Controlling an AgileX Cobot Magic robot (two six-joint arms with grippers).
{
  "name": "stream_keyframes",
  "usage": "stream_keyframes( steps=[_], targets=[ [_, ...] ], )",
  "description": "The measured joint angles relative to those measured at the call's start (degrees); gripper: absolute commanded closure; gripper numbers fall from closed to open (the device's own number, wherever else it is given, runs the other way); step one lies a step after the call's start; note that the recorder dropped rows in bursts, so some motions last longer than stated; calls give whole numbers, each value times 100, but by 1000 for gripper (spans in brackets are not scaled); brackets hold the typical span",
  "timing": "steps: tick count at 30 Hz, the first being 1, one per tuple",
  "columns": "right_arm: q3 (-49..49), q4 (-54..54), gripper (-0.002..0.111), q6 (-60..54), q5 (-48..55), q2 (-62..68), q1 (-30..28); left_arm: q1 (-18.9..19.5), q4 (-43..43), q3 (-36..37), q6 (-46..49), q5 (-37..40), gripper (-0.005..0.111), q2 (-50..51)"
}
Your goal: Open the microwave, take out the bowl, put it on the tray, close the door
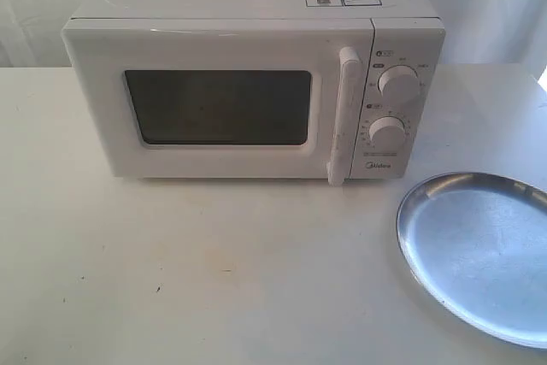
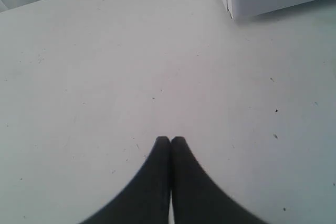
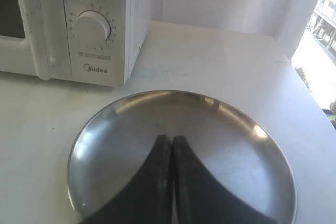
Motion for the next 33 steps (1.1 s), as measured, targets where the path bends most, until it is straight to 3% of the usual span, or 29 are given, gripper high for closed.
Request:
stream_keyframes(
  steps=[15, 18, 23, 26, 30, 33],
  targets=[
    [0, 0, 108, 0, -872, 0, 0, 0, 0, 0, 0, 0, 107, 0],
    [22, 265, 108, 300, -1897, 0, 0, 0, 0, 0, 0, 0, 107, 0],
    [22, 616, 108, 1321, -4696, -8, 0, 0, 0, 0, 0, 0, 107, 0],
    [7, 1338, 108, 1167, -6106, -8, 0, 0, 0, 0, 0, 0, 107, 0],
    [-270, 3127, 108, -8, -6604, -13, 0, 0, 0, 0, 0, 0, 107, 0],
    [-537, 3784, 108, -993, -6613, -13, 0, 0, 0, 0, 0, 0, 107, 0]
  ],
)
